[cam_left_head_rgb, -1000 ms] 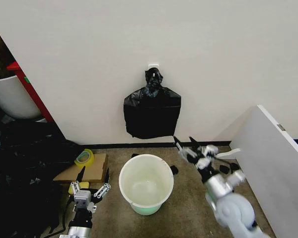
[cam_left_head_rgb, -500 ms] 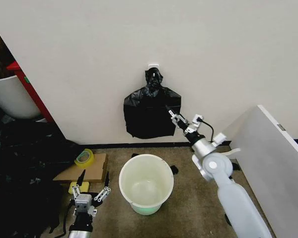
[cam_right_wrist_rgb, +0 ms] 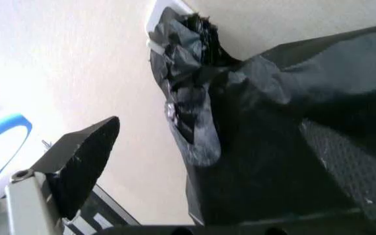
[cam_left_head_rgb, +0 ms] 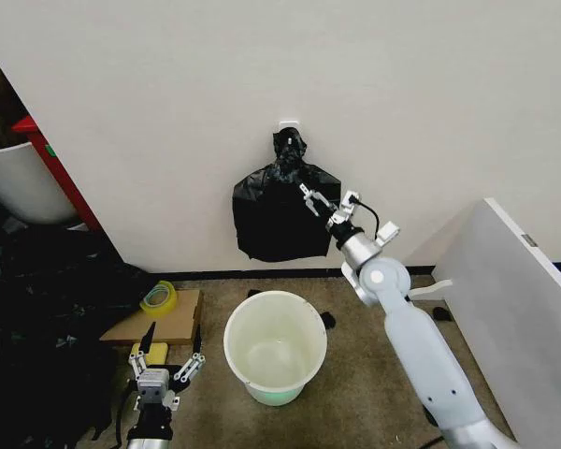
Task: Place the garbage bag over the trash bin.
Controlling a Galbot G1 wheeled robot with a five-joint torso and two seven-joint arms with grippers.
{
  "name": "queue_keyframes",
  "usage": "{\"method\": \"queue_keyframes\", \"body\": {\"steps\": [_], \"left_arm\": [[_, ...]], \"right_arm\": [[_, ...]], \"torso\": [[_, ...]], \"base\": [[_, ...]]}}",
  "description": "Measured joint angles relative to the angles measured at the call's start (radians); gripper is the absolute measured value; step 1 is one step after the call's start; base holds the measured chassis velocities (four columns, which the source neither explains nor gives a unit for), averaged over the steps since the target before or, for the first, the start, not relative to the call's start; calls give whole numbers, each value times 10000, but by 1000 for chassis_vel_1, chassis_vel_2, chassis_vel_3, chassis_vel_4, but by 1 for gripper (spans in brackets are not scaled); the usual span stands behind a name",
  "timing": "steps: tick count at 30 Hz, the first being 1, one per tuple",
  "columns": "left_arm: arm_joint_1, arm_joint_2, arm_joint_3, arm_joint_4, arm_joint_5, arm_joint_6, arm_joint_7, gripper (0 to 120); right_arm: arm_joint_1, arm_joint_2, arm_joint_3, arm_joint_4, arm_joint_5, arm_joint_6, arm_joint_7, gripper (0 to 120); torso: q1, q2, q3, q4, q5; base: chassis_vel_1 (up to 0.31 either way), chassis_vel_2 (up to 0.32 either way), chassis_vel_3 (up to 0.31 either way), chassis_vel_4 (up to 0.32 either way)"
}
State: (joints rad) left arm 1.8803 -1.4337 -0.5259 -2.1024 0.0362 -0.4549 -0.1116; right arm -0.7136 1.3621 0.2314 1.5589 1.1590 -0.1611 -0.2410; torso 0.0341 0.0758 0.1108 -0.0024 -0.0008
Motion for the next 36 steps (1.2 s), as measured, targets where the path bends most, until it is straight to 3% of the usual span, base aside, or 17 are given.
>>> {"method": "queue_keyframes", "body": {"steps": [16, 19, 23, 27, 28, 36], "left_arm": [[311, -250, 154, -56, 200, -121, -72, 86], [326, -247, 147, -65, 204, -140, -76, 86], [418, -245, 123, -120, 112, -187, -87, 86], [442, -238, 124, -147, 57, -187, -88, 86], [455, -198, 109, -170, 32, -190, -87, 86], [383, -140, 84, -191, 24, -190, -88, 86]], "right_arm": [[192, 410, -286, -113, -429, -9, -150, 100], [193, 449, -300, -123, -515, -11, -205, 92], [192, 575, -345, -184, -713, 9, -256, 70], [194, 597, -343, -196, -712, 12, -256, 66], [215, 624, -325, -211, -710, 20, -255, 52], [235, 612, -284, -229, -701, 55, -247, 26]], "torso": [[0, 0, 0, -1, 0], [0, 0, 0, -1, 1], [0, 0, 0, 0, 0], [0, 0, 0, -1, 1], [0, 0, 0, -1, 1], [0, 0, 0, -2, 2]], "base": [[0, 0, 0, 0], [0, 0, 0, 0], [0, 0, 0, 0], [0, 0, 0, 0], [0, 0, 0, 0], [0, 0, 0, 0]]}}
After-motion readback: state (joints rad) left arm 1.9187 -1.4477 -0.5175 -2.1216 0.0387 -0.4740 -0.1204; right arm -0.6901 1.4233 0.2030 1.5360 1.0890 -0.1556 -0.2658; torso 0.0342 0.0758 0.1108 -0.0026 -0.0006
